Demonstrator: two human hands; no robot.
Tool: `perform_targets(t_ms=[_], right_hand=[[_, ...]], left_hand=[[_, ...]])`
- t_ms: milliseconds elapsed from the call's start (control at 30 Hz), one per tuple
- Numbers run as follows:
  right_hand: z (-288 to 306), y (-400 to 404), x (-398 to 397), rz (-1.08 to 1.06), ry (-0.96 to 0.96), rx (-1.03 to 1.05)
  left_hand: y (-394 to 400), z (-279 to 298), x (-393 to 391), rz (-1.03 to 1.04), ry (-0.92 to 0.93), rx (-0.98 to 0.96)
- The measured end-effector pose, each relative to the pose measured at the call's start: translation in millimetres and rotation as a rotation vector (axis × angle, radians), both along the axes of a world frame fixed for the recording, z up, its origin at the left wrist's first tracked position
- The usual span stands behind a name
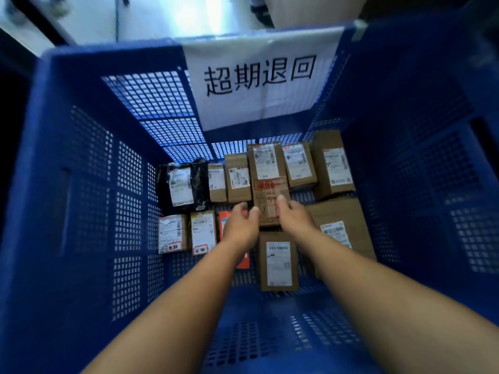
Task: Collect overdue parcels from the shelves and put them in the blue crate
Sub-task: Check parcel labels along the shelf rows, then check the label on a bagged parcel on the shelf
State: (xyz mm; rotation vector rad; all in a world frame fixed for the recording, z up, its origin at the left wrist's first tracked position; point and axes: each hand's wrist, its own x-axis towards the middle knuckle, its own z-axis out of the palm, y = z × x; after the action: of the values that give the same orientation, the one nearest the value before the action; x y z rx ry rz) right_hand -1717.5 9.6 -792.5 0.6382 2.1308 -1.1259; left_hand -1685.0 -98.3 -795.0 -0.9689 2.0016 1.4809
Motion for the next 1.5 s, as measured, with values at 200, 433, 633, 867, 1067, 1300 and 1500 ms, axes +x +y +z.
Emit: perform_targets(t_ms=[200, 433, 633, 867, 1067, 1300, 1500], right_hand=[[117, -41, 16, -0.062, 0.125, -0.194], [223, -101, 38, -0.008, 0.233, -0.388], [276, -151, 68, 0.109, 0.249, -0.494], [311, -210, 104, 0.286, 0.213, -0.590], [327, -263, 143, 0.451, 0.150, -0.664], [315, -317, 182, 0.618, 0.096, -0.682], [281, -358, 197, 0.761, 0.120, -0.563]], left_hand=[[-26, 112, 20, 0.243, 0.146, -0.067], [-71, 212, 52, 0.537, 0.350, -0.074], [-110, 271, 87, 0.712, 0.479, -0.117], [-159, 313, 141, 0.945, 0.575, -0.201], [-203, 326, 197, 1.153, 0.554, -0.264], [-249, 304, 253, 1.348, 0.515, -0.283], [-283, 268, 287, 1.446, 0.465, -0.245]])
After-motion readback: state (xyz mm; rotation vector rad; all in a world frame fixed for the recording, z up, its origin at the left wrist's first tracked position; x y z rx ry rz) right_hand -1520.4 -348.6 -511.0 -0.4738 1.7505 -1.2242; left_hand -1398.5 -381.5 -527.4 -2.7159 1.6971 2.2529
